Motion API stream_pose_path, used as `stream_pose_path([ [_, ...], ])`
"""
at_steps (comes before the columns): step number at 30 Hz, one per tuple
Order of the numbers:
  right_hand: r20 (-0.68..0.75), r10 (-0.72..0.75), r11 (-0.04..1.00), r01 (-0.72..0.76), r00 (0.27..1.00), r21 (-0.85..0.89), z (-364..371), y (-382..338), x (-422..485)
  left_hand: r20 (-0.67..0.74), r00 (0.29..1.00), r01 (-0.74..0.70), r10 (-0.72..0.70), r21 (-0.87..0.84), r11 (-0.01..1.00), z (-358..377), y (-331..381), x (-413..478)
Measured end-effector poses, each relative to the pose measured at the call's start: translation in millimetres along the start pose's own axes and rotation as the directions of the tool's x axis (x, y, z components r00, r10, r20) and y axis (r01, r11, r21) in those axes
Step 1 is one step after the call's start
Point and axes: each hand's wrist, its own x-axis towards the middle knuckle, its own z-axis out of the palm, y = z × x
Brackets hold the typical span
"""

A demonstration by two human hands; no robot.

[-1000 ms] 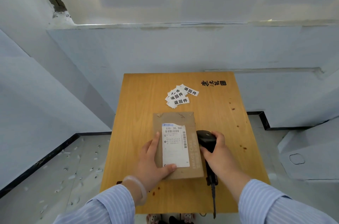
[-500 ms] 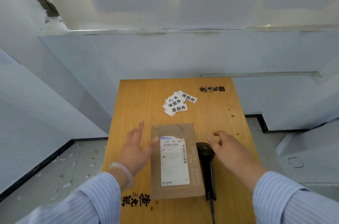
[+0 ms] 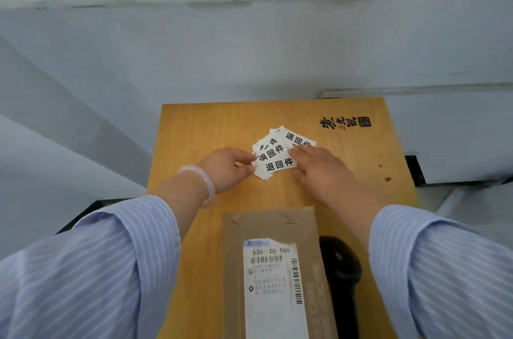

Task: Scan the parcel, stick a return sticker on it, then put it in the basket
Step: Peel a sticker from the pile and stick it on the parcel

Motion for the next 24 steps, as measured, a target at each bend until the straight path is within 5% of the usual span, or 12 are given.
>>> stream_pose_path([
  [7, -0.202, 0.072, 0.992, -0.049, 0.977, 0.119, 11.5, -6.7, 13.6, -0.013, 0.999, -0.049, 0.048, -0.037, 0.998, 20.1, -4.6, 20.5],
  [19, -0.116, 0.229, 0.776, -0.109, 0.967, 0.621, -3.2, -16.6, -1.9, -0.129, 0.991, -0.026, 0.022, -0.032, 0.999, 22.2, -4.5, 15.8],
  [24, -0.167, 0.253, 0.725, -0.073, 0.953, 0.685, -22.8, -23.6, -14.9, -0.206, 0.978, 0.005, -0.022, -0.083, 0.997, 5.9, 9.8, -0.5],
])
